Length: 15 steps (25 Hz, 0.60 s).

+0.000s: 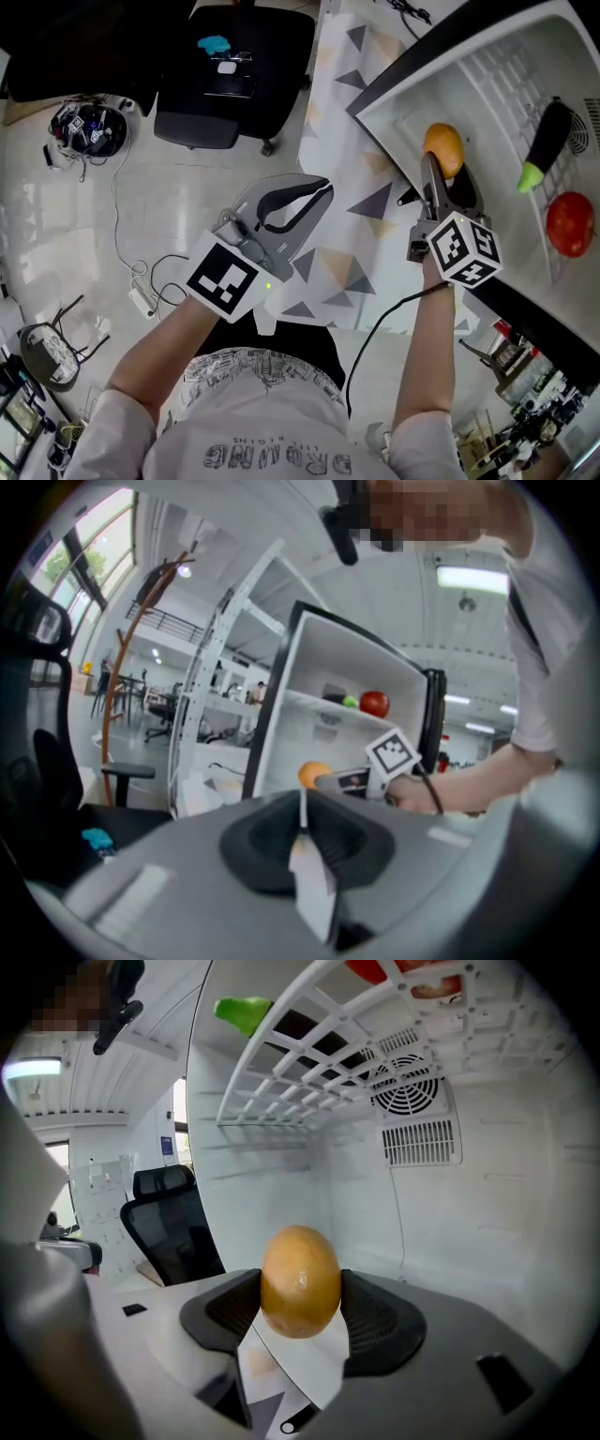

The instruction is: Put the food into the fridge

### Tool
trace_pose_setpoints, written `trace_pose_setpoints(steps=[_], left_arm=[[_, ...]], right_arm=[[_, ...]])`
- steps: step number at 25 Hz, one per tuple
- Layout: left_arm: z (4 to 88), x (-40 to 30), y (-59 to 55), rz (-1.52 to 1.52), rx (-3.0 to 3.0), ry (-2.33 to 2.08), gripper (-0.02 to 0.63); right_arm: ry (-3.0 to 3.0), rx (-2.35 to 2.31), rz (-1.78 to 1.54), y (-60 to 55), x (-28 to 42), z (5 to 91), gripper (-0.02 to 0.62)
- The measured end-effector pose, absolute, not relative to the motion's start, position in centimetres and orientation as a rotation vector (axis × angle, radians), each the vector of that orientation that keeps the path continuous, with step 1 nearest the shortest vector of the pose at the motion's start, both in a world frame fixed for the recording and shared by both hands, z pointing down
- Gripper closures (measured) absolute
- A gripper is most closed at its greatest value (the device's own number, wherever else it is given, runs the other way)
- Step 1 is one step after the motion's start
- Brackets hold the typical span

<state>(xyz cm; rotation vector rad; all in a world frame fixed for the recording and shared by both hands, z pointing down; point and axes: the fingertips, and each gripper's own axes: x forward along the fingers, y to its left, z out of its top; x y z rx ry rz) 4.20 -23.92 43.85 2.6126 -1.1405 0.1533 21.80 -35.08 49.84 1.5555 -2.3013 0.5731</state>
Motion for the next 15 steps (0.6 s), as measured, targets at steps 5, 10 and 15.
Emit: trace_pose_setpoints(steps=[5,10,15], left_arm=[[44.3,4.4,-24.3,0.157,2.604,-1.151,0.583],[44.7,4.4,-24.3,0.165,2.592,-1.158,0.582],[45.0,4.3,-24.4,0.166,2.583,-1.167,0.581]], right_arm=[[-2.280,1.553,0.528,-36.3,22.7,50.5,0.327],[-2.259,1.568,0.530,-37.3,23.4,51.4,0.327],[-2.232,1.576,0.516,-38.1,23.9,52.2,0.327]])
